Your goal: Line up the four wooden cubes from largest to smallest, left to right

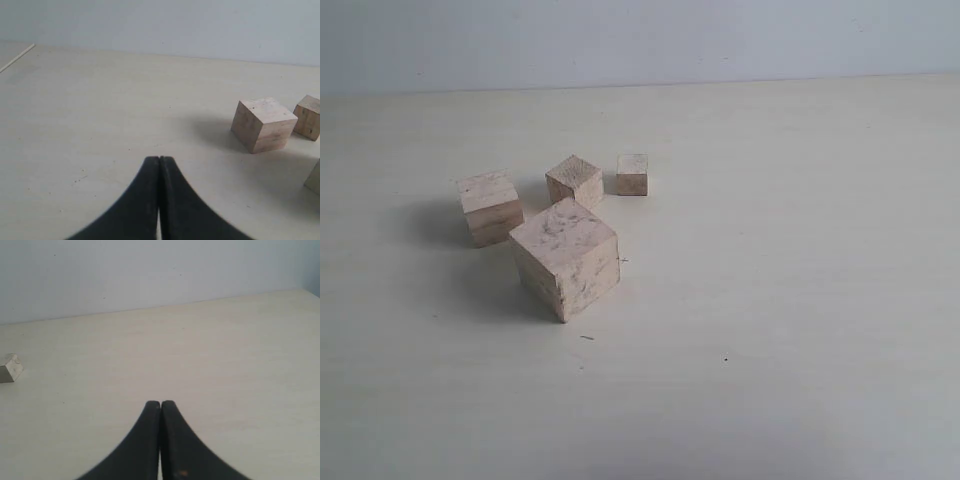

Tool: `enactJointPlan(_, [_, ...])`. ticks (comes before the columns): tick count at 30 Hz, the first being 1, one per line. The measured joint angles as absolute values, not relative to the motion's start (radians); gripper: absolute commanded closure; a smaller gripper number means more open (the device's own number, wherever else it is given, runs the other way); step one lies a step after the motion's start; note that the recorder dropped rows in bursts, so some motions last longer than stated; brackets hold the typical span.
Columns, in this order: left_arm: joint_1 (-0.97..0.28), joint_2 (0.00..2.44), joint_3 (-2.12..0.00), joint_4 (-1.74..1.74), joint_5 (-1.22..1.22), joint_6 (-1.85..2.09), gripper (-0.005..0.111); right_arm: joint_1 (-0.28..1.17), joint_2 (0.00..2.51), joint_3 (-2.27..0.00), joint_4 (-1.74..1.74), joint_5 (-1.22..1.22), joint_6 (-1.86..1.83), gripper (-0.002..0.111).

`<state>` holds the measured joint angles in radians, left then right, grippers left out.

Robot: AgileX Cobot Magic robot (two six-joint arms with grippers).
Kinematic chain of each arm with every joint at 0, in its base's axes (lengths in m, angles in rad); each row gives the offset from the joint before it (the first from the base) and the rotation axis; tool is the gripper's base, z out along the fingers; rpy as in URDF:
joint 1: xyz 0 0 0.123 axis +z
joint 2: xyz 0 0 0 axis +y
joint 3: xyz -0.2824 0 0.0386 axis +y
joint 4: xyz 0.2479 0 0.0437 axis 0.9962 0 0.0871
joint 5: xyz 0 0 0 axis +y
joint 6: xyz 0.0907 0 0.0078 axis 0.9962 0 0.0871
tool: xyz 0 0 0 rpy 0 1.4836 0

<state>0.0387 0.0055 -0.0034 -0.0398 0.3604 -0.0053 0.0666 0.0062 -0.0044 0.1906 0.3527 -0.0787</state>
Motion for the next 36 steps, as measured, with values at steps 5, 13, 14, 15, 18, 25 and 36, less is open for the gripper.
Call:
enactJointPlan(5, [0.039,0.006,-0.003,-0.04,0.36,-0.005,0.107,0.067,0.006,-0.004,0.191,0.353,-0.079,0.108])
enactJointPlan(13, [0.039,0.006,-0.003,-0.04,0.36,-0.005,0.107,0.067,0.006,-0.004,0.19,0.277,-0.079,0.108])
enactJointPlan(14, [0.039,0.006,-0.003,-0.04,0.36,-0.005,0.107,0.067,0.006,-0.004,0.201,0.24,-0.079,0.108])
enactJointPlan(15, [0.039,0.006,-0.003,-0.04,0.36,-0.005,0.107,0.067,0.006,-0.004,0.217,0.195,-0.079,0.108])
enactJointPlan(18, [0.039,0.006,-0.003,-0.04,0.36,-0.005,0.107,0.067,0.006,-0.004,0.25,0.102,-0.079,0.108])
enactJointPlan(25, [0.039,0.006,-0.003,-0.04,0.36,-0.005,0.107,0.067,0.006,-0.004,0.26,0.017,-0.079,0.108])
enactJointPlan(36, [0.039,0.006,-0.003,-0.04,0.36,-0.005,0.107,0.067,0.008,-0.138,0.264,-0.203,-0.037,0.108])
